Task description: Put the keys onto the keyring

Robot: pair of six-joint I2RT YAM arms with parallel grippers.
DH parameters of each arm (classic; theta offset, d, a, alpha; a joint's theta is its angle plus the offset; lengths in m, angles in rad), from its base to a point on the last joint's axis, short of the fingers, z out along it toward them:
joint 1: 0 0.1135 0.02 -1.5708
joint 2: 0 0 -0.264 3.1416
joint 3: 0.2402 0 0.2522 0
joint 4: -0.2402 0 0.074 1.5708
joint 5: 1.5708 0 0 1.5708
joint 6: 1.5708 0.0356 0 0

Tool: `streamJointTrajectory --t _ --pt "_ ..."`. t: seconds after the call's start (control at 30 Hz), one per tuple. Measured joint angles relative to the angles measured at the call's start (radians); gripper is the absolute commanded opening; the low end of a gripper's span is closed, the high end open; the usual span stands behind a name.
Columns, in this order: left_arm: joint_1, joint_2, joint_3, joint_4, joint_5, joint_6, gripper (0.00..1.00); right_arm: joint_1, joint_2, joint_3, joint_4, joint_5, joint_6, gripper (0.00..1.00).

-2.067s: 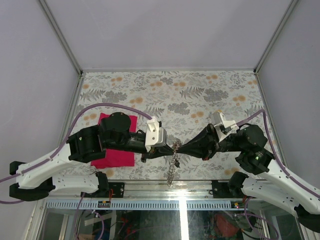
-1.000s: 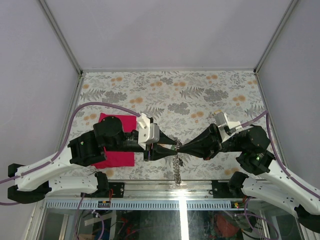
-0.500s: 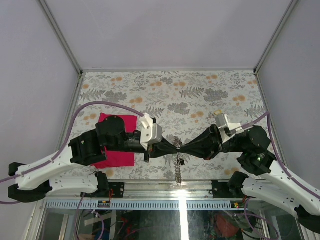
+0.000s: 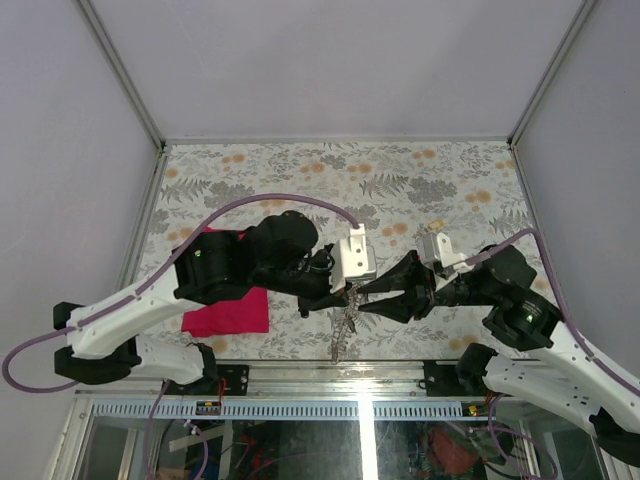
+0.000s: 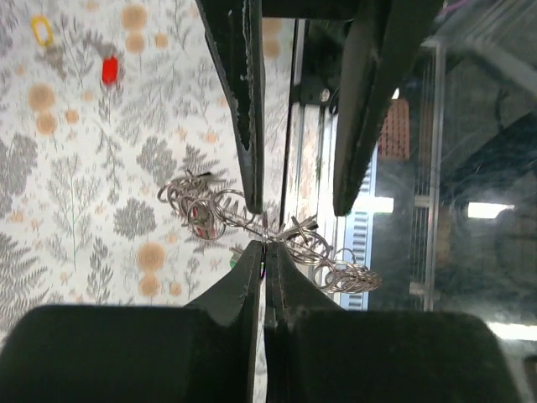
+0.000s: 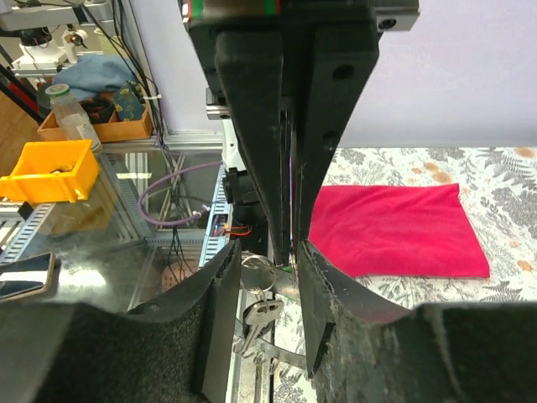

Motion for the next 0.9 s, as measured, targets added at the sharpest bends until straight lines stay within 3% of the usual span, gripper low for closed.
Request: streamJointTrajectory --t 0.27,0.53,0.9 --pt "-0.007 0.132 0.169 -0.285 -0.086 0.042 0.0 0.0 0.058 -0.064 0.034 0.007 0.013 0.41" --pt "-0.019 0.143 0.183 -0.328 -0.105 0.05 0.0 0.0 0.11 -0.094 0.111 -0.011 0.06 0.39" --pt "-0.028 0.155 0.197 -0.334 -0.113 0.057 0.0 0.0 0.152 -0.119 0.195 -0.041 0.097 0.3"
